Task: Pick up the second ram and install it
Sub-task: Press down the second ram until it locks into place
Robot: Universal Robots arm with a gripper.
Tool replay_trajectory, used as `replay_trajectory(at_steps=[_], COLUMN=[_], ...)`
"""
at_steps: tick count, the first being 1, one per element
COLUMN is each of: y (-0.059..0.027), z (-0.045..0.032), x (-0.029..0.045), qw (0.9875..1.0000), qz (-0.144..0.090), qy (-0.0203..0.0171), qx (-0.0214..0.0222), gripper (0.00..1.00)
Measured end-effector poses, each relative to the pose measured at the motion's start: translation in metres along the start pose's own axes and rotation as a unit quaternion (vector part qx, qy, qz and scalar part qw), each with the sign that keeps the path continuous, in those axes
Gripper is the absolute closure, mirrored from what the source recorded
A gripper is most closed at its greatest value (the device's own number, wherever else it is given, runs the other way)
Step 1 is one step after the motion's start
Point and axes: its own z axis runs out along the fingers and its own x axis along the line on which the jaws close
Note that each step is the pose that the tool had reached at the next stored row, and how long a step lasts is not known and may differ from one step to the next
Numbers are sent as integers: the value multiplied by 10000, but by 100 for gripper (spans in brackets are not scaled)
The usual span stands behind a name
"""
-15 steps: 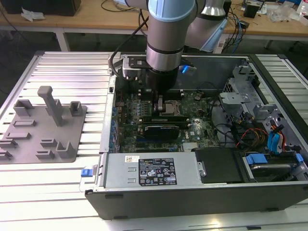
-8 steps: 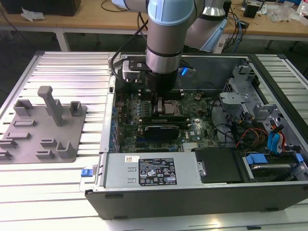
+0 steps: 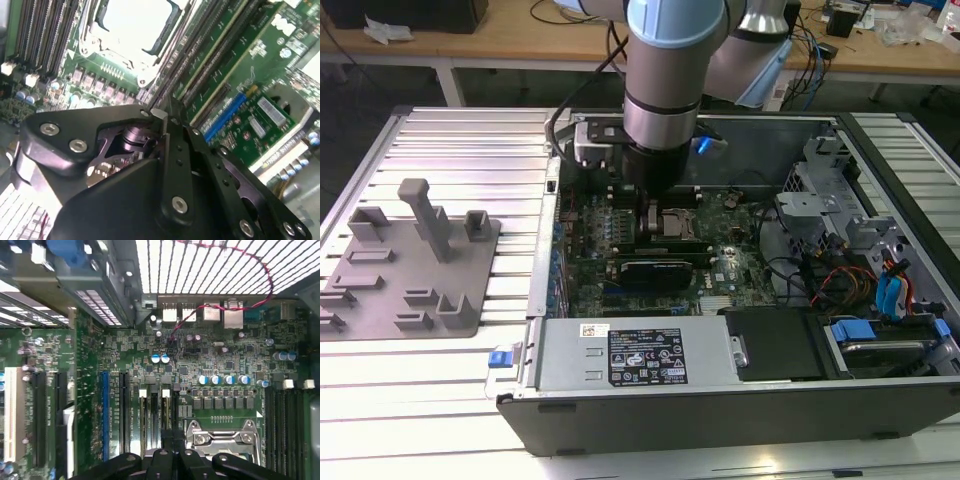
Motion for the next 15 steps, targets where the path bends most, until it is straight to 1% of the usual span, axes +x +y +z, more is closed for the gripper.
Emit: replay_trajectory(at_steps=[2,3,5,7,8,9,15], y=[4,5,3,-126,-222,-296,-307], z=[-108,-136,-137,-141,-144,-147,-147], x=[-2,-2,-2,-3,-4,-4,-4], qw=[10000,10000,10000,10000,10000,10000,10000], qz=[0,0,0,0,0,0,0], qy=[1,2,1,2,2,2,2], qx=[-1,0,0,0,0,0,0], gripper=[92,92,92,92,92,92,92])
